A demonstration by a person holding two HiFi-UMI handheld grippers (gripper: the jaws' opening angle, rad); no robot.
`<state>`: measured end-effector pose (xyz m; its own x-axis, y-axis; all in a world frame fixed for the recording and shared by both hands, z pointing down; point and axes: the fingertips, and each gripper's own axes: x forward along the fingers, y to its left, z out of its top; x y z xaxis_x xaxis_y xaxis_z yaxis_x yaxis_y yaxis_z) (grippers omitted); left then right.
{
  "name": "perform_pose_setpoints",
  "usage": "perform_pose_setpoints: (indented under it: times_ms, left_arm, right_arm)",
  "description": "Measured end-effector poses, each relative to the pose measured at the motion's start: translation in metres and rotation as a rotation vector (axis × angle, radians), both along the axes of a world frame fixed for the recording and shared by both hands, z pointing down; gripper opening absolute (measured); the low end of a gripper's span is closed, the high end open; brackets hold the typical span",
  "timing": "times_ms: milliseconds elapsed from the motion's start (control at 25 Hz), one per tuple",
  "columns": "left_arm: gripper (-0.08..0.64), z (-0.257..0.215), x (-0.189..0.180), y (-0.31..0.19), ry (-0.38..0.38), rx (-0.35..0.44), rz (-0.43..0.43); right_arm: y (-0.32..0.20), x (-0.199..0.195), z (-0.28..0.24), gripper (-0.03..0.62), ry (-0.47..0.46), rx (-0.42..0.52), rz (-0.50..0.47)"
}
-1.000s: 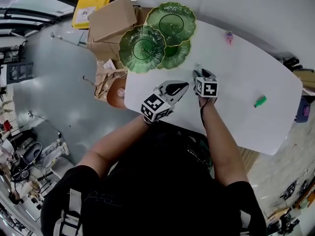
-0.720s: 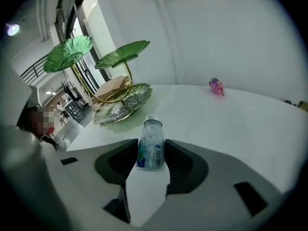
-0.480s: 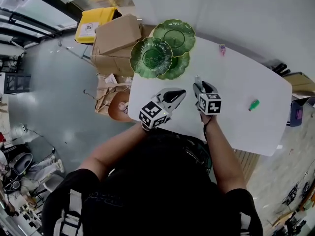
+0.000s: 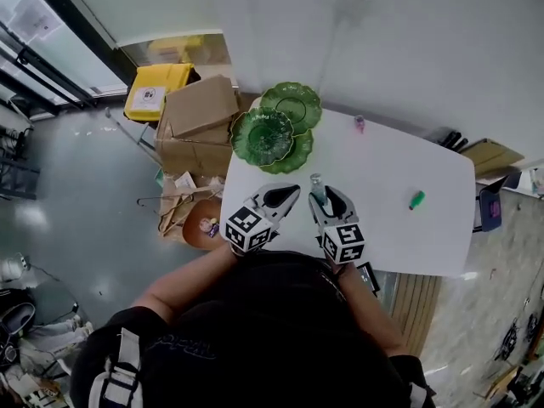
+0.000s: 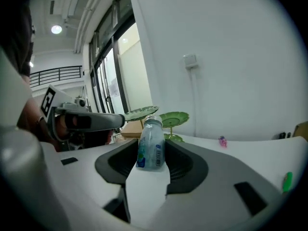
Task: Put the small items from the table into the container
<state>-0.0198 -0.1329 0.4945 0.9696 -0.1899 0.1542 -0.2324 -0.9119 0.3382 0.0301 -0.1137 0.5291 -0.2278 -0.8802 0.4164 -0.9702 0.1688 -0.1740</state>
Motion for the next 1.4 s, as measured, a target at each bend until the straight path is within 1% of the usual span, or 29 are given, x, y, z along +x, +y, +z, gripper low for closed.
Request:
perform_pose_setpoints:
  times_ms: [80,160,240,360,680,920,1120,1400]
  left_arm:
    - [0.005,0.002,-0.005,-0.006,0.001,-0.003,-0.018]
    - [0.005,0.004,-0.007,-0.009,0.002,-0.010,-0.034]
    - [0.005,0.003,-0.007,-0.007,0.004,-0.005,-0.029]
    - [0.005,0.002,-0.010,-0.008,0.006,0.002,-0.028]
    - [0.005,0.012,-0.031,-0.025,0.006,-0.021,-0.092]
    - [0.005,0.019,-0.041,-0.034,0.008,-0.024,-0.121]
    - [0.005,0.028,-0.044,-0.042,0.004,-0.029,-0.133]
    - [0.005,0.040,-0.046,-0.048,-0.015,-0.052,-0.154]
  right_arm:
    - [0.004,-0.010,-0.002,0.183,0.021,0.014,-0.019]
    - [0.003,-0.011,-0.003,0.183,0.031,0.012,-0.019]
    - [0.002,-0.010,-0.004,0.183,0.037,0.009,-0.016]
    - [0.000,-0.015,-0.002,0.183,0.035,-0.002,-0.026]
    - [-0.018,-0.033,0.011,0.183,0.023,-0.036,-0.084]
    - [-0.037,-0.036,0.030,0.183,0.015,-0.083,-0.126]
    - [-0.063,-0.030,0.053,0.184,0.033,-0.132,-0.150]
    - [-0.096,-0.013,0.104,0.184,0.042,-0.251,-0.173]
